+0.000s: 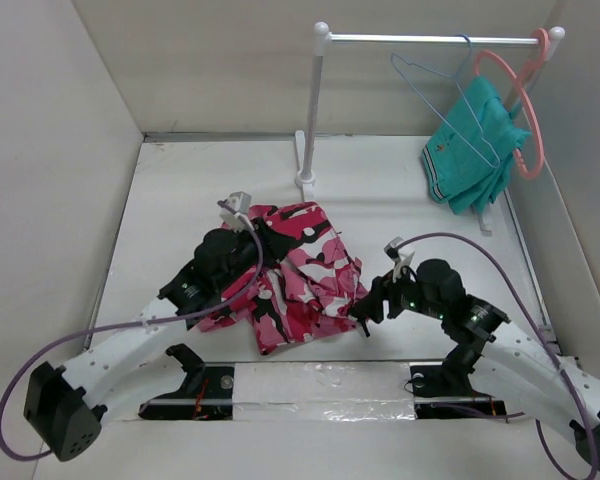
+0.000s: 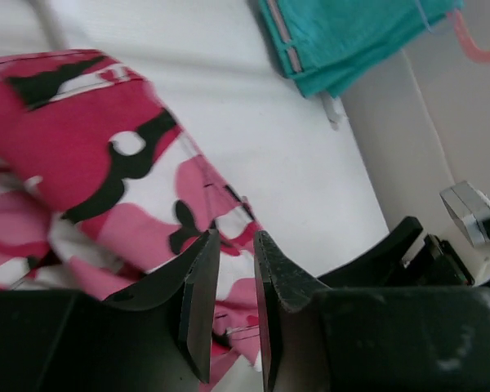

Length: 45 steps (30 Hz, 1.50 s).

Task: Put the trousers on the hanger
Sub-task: Flatten out the trousers at the center of the board.

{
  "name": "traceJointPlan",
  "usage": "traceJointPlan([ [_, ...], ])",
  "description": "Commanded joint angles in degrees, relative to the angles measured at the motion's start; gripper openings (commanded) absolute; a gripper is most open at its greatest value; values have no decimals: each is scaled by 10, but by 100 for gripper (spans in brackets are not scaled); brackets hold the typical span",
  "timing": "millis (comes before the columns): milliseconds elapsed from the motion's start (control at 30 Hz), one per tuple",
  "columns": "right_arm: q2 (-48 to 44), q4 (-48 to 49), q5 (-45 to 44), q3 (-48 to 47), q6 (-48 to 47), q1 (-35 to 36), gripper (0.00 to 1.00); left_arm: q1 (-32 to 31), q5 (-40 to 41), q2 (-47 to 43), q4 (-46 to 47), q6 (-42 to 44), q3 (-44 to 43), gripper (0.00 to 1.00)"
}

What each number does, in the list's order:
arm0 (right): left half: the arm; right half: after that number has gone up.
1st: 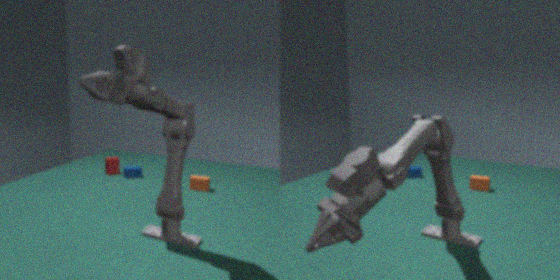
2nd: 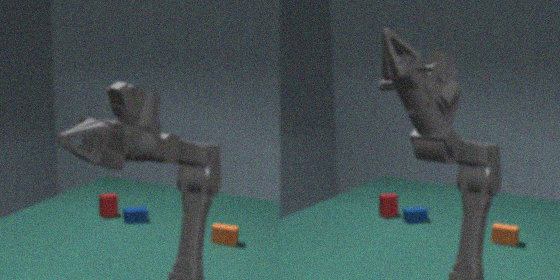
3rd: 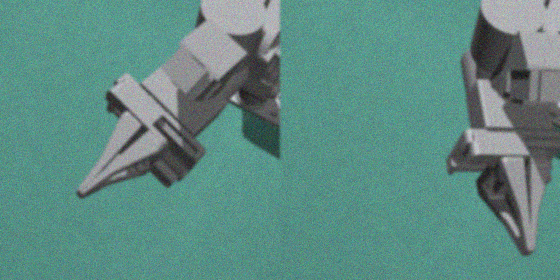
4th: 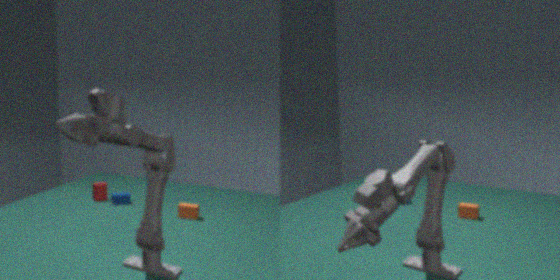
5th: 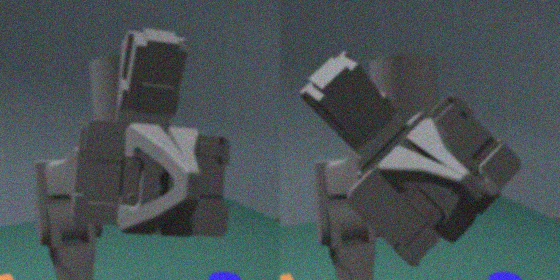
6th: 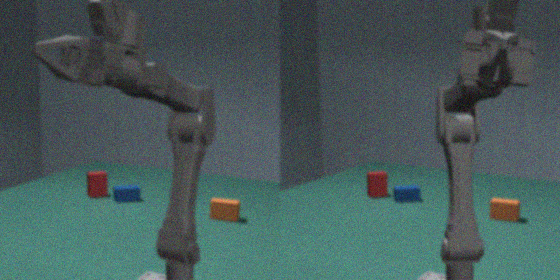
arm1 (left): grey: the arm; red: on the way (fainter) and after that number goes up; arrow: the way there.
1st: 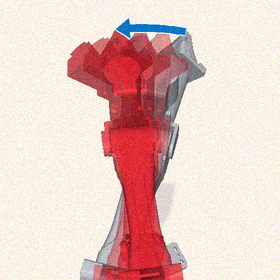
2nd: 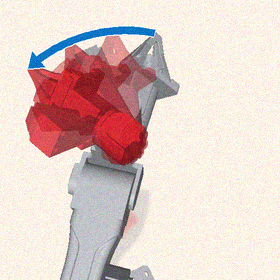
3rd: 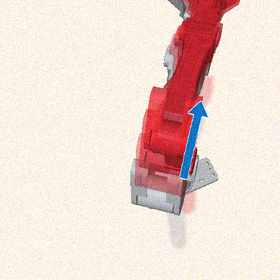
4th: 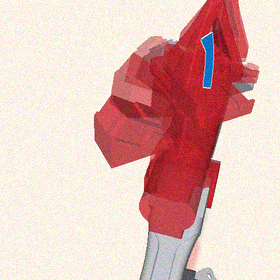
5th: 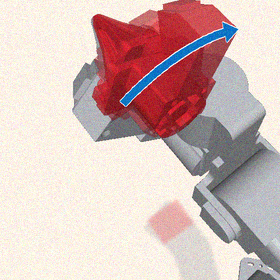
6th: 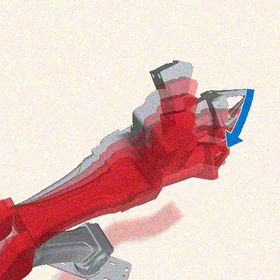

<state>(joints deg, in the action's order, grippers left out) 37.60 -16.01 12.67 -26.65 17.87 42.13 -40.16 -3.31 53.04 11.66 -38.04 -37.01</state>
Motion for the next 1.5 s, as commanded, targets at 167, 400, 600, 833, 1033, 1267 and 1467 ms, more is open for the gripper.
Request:
traceJointPlan([
  [167,75,151,34,45,31,14,65,3,104,-131,-220,-37,91,29],
  [400,181,296,76,56,60,14,66,-69,113,-89,-269,-87,105,38],
  [600,191,289,38,52,68,28,10,-140,173,-75,-306,-154,127,40],
  [833,46,48,-250,-14,53,0,0,-188,189,-5,-264,-170,144,31],
  [1033,74,23,-443,-103,-14,-136,0,-214,225,35,-259,-162,114,0],
  [1267,288,170,-457,-231,-63,-306,0,-220,255,-85,-328,-158,66,0],
  [1467,396,98,-426,-356,-98,-311,76,-215,242,-168,-381,-141,19,0],
])
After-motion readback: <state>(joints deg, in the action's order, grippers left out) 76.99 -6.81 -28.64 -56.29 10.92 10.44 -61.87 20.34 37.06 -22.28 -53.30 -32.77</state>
